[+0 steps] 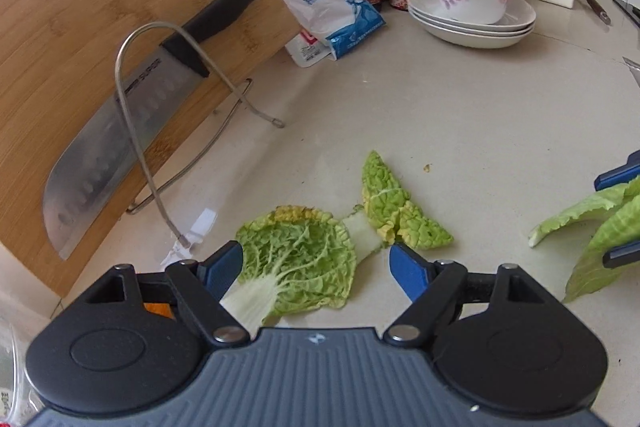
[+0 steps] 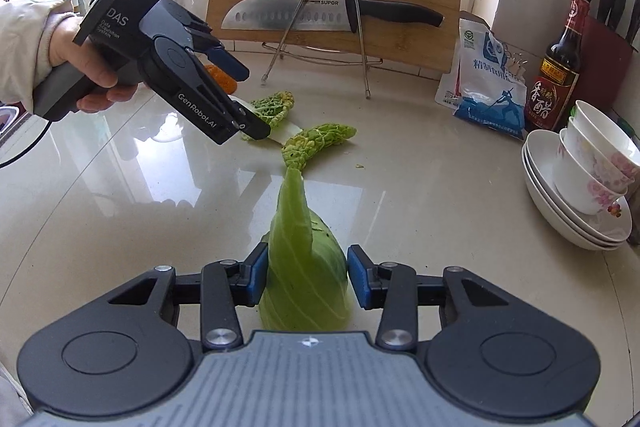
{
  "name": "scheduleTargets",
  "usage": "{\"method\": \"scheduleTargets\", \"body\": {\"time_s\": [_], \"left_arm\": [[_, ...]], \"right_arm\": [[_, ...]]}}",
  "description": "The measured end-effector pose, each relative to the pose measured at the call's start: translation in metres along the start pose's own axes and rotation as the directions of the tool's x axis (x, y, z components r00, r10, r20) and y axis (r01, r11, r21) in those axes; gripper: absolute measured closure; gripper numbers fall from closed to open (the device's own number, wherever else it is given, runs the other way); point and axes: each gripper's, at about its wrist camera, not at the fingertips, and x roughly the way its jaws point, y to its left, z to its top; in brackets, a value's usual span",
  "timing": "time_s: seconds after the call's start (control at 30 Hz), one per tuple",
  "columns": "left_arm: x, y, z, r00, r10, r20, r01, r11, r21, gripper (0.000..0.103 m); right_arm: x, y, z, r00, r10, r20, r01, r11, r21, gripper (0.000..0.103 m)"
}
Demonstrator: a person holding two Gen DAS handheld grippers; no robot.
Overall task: Collect trash
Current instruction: 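Grasp the crinkly green cabbage leaf with the left tool, then carry crinkly leaf in the left tool and cabbage piece in the right tool toward the bucket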
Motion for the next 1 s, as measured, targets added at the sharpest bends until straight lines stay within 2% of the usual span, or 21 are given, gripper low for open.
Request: {"method": "scheduleTargets", "body": {"time_s": [0.1,0.2,0.37,0.47,0.6,0.7,0.77,0.8,0.83,1.0], "left_arm": [[0.002,-0.01,0.009,0.997,-0.076,0.023,0.074,0.996,0.055,0.022],[0.011,-0.019,0.018,0.993,-0.113,0.022,0.111,0.99,0.088,0.024],[0.032,-0.023,0.027,0.99,-0.143,-0.004,0.142,0.986,0.089,0.04],[0.037,-0.019,0.028,0.988,-0.156,-0.013,0.157,0.986,0.06,0.049],[0.036,-0.014,0.026,0.985,-0.172,-0.014,0.173,0.985,0.011,0.065],[0.035,-0.014,0.025,0.985,-0.169,-0.019,0.169,0.985,-0.022,0.074],[0.033,-0.014,0.025,0.985,-0.172,-0.019,0.172,0.985,-0.029,0.08],[0.031,-0.014,0.025,0.984,-0.176,-0.023,0.176,0.984,-0.031,0.086],[0.03,-0.015,0.025,0.983,-0.181,-0.027,0.18,0.983,-0.029,0.091],[0.018,-0.018,0.029,0.987,-0.158,-0.009,0.158,0.987,0.006,0.096]], "right_arm": [[0.003,-0.003,-0.001,1.0,0.001,-0.007,-0.001,1.0,0.006,0.054],[0.004,-0.006,-0.001,1.0,0.009,-0.007,-0.009,1.0,0.022,0.054],[0.006,-0.008,-0.004,1.0,0.014,-0.013,-0.014,0.999,0.038,0.054],[0.006,-0.011,-0.004,1.0,0.016,-0.013,-0.015,0.999,0.046,0.054],[0.008,-0.016,-0.006,1.0,0.015,-0.011,-0.014,0.998,0.062,0.041],[0.01,-0.021,-0.007,0.999,0.031,-0.019,-0.029,0.996,0.083,0.042],[0.01,-0.023,-0.007,0.999,0.046,-0.02,-0.043,0.994,0.101,0.051],[0.011,-0.023,-0.006,0.998,0.052,-0.026,-0.049,0.993,0.11,0.065],[0.01,-0.023,-0.006,0.999,0.045,-0.026,-0.042,0.993,0.114,0.071],[0.002,-0.023,-0.005,1.0,0.015,-0.018,-0.013,0.993,0.114,0.081]]}}
